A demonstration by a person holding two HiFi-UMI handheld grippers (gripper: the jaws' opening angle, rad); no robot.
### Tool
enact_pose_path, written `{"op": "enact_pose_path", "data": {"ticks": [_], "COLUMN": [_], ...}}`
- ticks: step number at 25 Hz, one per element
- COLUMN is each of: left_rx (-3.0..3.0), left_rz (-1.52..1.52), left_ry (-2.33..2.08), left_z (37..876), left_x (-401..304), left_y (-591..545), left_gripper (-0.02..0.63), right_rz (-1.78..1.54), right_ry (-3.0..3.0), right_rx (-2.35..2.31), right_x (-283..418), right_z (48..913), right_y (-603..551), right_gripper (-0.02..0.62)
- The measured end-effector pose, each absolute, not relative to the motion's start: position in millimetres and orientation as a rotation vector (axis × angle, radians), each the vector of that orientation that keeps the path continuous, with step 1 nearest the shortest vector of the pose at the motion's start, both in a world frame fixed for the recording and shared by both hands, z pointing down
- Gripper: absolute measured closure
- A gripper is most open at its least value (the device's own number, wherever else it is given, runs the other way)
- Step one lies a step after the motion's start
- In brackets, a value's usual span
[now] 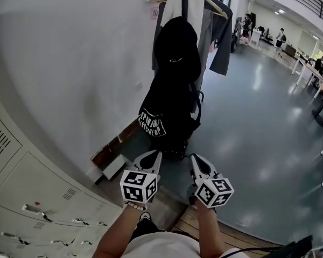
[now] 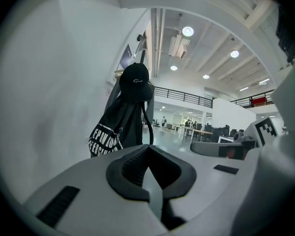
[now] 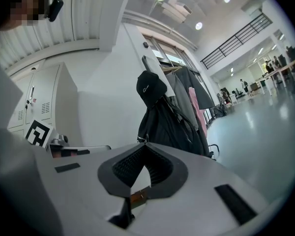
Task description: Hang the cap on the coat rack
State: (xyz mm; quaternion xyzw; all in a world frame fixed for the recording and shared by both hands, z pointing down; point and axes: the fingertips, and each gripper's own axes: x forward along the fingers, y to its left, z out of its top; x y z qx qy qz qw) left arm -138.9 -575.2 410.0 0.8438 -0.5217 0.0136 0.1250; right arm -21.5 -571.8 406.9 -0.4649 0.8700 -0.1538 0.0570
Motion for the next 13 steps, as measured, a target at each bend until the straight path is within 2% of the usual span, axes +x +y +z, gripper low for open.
{"op": "enact_pose_path", "data": {"ticks": [13], "left_rx": [2.455], "left_rz": [0.012], "left_ry": [-1.535], "left_z": [401.2], "left_x": [-157.9], "left_y": [-597.2], "left_gripper": [0.603], "right_rz": [-0.507], "right_ry": [2.639], "right_rx": [-1.367], "right_x": [-45.2], "right_z": [402.8], "right_y": [-596.7], "right_gripper": [0.592]}}
